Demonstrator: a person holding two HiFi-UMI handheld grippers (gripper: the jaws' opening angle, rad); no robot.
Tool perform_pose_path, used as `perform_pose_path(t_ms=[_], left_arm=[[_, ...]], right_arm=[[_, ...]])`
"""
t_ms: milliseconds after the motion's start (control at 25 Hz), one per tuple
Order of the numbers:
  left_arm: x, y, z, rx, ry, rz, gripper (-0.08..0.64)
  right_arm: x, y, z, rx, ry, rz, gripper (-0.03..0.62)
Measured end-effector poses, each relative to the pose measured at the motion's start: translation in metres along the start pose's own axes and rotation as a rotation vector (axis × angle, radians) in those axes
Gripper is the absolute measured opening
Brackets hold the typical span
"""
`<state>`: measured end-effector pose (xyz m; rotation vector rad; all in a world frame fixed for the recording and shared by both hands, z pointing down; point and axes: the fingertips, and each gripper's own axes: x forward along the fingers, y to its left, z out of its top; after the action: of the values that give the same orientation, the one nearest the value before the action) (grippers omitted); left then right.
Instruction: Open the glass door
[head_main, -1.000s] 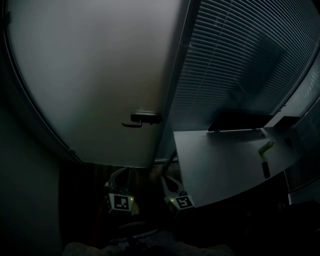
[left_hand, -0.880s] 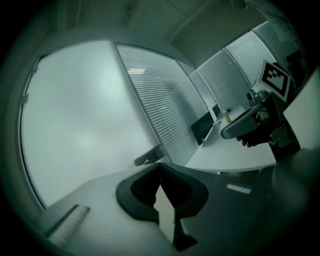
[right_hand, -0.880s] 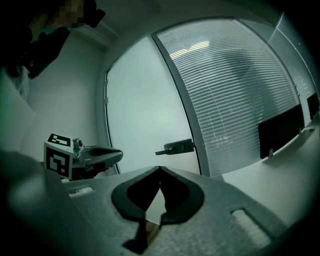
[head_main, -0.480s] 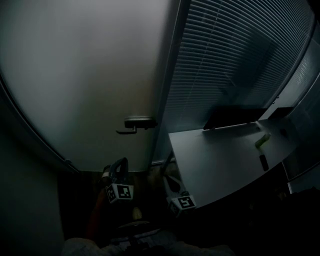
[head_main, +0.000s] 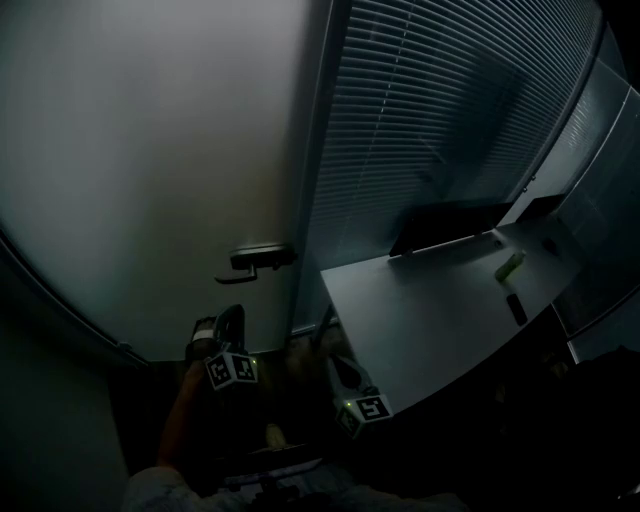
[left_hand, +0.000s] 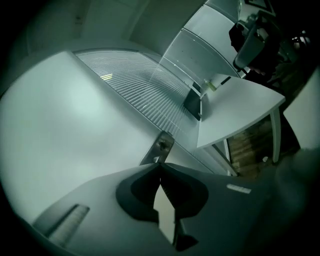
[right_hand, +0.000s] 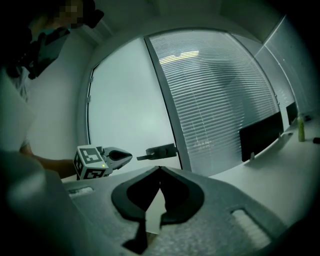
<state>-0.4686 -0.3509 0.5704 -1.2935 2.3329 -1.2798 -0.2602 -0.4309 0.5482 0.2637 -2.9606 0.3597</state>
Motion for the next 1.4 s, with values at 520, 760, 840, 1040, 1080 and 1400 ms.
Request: perform_pose_path(t_ms=[520, 760, 840, 1040, 1080, 1400], left_arm=[[0.06, 0.005, -0.024, 0.159, 0.061, -0.141, 0.155], [0.085, 0.009, -0.038, 0.223, 0.085, -0.181, 0.193], [0.092, 0.006, -0.043, 0.241, 0.103, -0.216, 0.202], [0.106, 0.0, -0.05, 0.292, 0.132, -0.298, 0.207], [0.109, -0.001, -0.052, 0.304, 0.137, -0.302, 0.206], [0.125, -0.002, -0.058, 0.343, 0.143, -0.314, 0.124]], right_arm=[[-0.008, -0.016, -0.001, 0.007, -0.014, -0.12, 0.001], [-0.015, -0.027, -0.008, 0.028, -0.025, -0.182, 0.002], [-0.018, -0.036, -0.019, 0.03, -0.031, -0.202, 0.002], [-0.02, -0.045, -0.024, 0.052, -0.032, -0.234, 0.002], [-0.02, -0.044, -0.023, 0.058, -0.032, -0.24, 0.002], [-0.017, -0.05, -0.026, 0.085, -0.018, -0.272, 0.002]])
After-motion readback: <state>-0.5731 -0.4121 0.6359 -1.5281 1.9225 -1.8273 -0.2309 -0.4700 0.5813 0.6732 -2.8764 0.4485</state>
